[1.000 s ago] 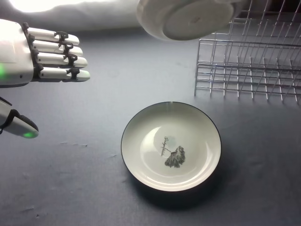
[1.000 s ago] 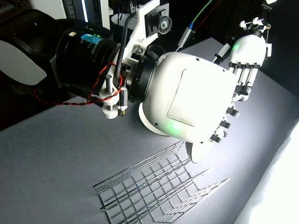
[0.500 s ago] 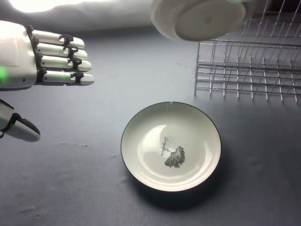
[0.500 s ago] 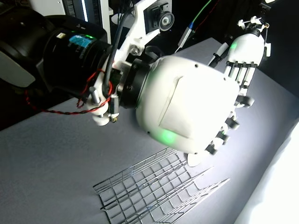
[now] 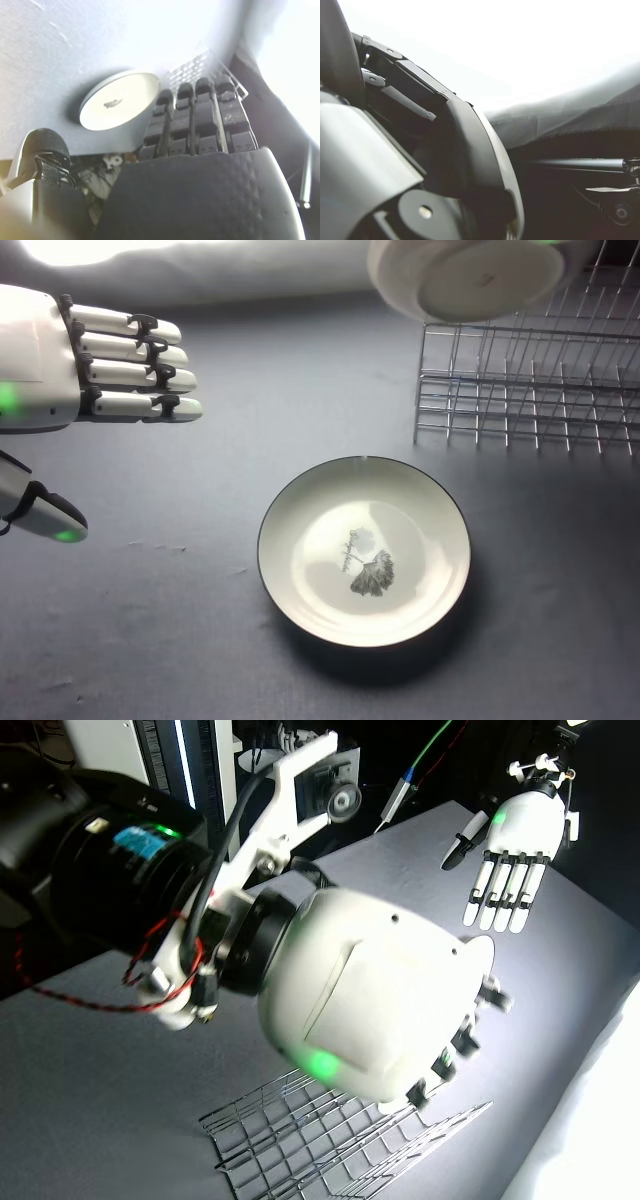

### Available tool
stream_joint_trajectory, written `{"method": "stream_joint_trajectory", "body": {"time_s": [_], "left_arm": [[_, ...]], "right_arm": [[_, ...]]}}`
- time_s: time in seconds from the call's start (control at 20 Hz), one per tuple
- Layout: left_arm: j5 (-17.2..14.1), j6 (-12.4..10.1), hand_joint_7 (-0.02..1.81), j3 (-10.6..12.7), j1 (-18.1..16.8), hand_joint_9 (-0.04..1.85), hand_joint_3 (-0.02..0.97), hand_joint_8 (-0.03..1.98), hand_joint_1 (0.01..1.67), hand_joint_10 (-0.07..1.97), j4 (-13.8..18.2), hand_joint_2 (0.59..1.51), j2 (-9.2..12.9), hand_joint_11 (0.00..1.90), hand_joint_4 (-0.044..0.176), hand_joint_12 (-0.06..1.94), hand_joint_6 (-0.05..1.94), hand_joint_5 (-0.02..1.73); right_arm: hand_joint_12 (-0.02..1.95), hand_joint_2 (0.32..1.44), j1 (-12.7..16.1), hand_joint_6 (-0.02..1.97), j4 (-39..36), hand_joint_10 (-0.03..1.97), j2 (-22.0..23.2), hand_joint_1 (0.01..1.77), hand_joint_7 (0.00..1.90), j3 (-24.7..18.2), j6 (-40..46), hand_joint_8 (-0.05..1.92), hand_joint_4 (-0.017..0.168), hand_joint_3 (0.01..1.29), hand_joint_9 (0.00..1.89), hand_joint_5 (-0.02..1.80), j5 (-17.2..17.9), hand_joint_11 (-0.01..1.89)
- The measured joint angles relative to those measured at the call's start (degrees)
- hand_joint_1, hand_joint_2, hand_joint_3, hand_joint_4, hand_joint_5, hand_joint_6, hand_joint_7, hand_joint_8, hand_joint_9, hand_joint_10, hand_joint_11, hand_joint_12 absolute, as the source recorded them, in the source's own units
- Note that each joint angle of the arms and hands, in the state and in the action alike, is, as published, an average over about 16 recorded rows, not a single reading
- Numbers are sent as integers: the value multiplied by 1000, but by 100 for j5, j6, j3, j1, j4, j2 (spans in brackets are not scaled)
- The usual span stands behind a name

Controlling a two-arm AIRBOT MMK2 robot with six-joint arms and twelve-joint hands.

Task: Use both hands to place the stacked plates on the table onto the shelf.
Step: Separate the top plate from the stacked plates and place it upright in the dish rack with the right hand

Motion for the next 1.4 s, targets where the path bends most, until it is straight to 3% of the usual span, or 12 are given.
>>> {"method": "stream_joint_trajectory", "body": {"time_s": [1.25,1.4], "left_arm": [[62,-27,14,-105,-1,17,20,14,13,5,-1,1053,-91,14,2,4,14,18],[67,-30,14,-107,-1,17,20,14,13,5,-2,1051,-105,14,2,4,14,18]], "right_arm": [[979,1004,-1004,831,-1274,987,309,1376,1137,450,41,675,-6,14,1006,975,281,869],[1006,1016,-1118,859,-1399,868,344,1355,1106,454,38,722,-6,14,990,952,340,818]]}}
